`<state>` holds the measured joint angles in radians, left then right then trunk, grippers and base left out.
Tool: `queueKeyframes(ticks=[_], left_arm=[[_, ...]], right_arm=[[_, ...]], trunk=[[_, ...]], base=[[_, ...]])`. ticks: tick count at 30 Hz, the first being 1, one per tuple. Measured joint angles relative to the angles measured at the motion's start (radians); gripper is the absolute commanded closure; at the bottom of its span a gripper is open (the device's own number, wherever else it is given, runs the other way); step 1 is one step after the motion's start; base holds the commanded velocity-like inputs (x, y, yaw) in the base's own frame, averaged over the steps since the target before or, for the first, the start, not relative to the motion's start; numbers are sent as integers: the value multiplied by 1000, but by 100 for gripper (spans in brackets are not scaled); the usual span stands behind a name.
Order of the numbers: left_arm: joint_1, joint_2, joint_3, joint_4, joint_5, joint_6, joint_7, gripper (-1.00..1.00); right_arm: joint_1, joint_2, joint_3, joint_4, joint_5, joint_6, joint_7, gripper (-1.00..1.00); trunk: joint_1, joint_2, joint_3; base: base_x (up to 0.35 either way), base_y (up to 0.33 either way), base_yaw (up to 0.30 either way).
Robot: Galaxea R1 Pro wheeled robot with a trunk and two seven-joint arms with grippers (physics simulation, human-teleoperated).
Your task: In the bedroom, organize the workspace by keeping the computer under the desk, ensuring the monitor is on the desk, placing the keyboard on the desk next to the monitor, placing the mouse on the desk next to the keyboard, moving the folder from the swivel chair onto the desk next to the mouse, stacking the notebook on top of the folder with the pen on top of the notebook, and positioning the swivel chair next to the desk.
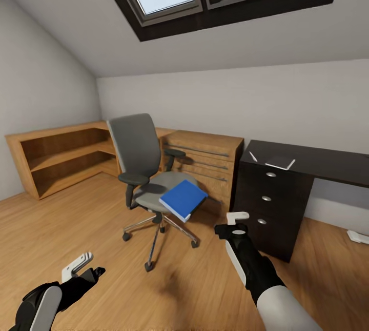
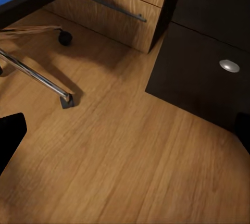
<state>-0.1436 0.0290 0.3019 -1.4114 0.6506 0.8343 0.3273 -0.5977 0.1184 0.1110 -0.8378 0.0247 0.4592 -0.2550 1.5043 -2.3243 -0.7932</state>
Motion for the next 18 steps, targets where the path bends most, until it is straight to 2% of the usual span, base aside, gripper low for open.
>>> queueKeyframes(ticks=[18], left_arm=[[0,0,0,-2,0,0,0,-100]], right_arm=[[0,0,0,0,-1,3,0,-100]], trunk=[[0,0,-28]], base=[[0,0,0]])
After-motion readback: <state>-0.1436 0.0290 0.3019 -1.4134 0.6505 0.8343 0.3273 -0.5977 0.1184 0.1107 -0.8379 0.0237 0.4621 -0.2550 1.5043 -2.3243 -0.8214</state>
